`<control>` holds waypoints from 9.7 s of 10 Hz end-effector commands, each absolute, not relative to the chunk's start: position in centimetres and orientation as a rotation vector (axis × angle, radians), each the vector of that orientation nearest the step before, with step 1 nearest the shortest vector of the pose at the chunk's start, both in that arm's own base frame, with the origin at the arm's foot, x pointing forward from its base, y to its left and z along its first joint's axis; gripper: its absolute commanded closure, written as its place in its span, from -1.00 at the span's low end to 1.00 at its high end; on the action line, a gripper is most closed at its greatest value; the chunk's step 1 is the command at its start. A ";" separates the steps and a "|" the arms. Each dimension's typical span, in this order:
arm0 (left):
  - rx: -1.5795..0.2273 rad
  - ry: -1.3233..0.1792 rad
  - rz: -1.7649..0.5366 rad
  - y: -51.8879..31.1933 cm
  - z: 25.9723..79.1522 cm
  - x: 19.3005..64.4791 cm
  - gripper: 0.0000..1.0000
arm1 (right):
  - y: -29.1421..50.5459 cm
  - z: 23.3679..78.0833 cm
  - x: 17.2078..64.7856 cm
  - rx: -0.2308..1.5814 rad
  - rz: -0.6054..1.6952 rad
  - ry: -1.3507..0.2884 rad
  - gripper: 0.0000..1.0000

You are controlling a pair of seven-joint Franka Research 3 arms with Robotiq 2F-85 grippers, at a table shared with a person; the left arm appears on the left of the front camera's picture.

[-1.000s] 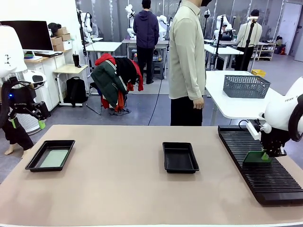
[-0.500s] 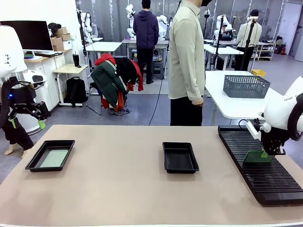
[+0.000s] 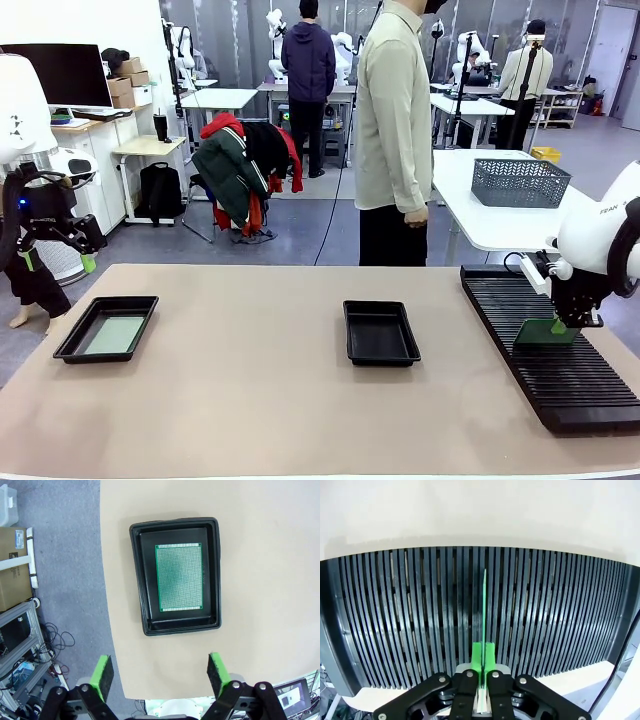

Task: Inspect and transfer BCBs to ESD trays.
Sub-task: Pick up the Blank PCB from the PCB Rack and place it in the right ESD tray.

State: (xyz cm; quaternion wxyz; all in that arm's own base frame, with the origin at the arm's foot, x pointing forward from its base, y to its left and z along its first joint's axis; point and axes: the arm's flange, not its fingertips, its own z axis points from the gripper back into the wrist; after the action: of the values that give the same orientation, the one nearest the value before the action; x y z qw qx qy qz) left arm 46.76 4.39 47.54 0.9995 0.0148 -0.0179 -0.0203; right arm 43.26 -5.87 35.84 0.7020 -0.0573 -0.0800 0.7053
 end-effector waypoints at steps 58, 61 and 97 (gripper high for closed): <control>0.030 -0.043 -0.042 4.5 47.3 46.7 -1.00 | 12.2 34.6 44.8 0.995 0.078 -0.158 0.95; 0.030 -0.043 -0.042 4.5 47.3 46.7 -1.00 | 13.2 30.8 46.1 1.031 0.037 -0.142 0.95; 0.030 -0.043 -0.042 4.5 47.3 46.7 -1.00 | 19.9 37.9 45.9 0.332 -0.029 -0.123 -0.92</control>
State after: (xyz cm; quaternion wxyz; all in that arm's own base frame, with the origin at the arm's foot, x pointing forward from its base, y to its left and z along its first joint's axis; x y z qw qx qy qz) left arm 46.75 4.38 47.53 0.9995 0.0146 -0.0179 -0.0204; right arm 46.41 19.22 35.98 0.9758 0.2086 -0.0650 -0.0084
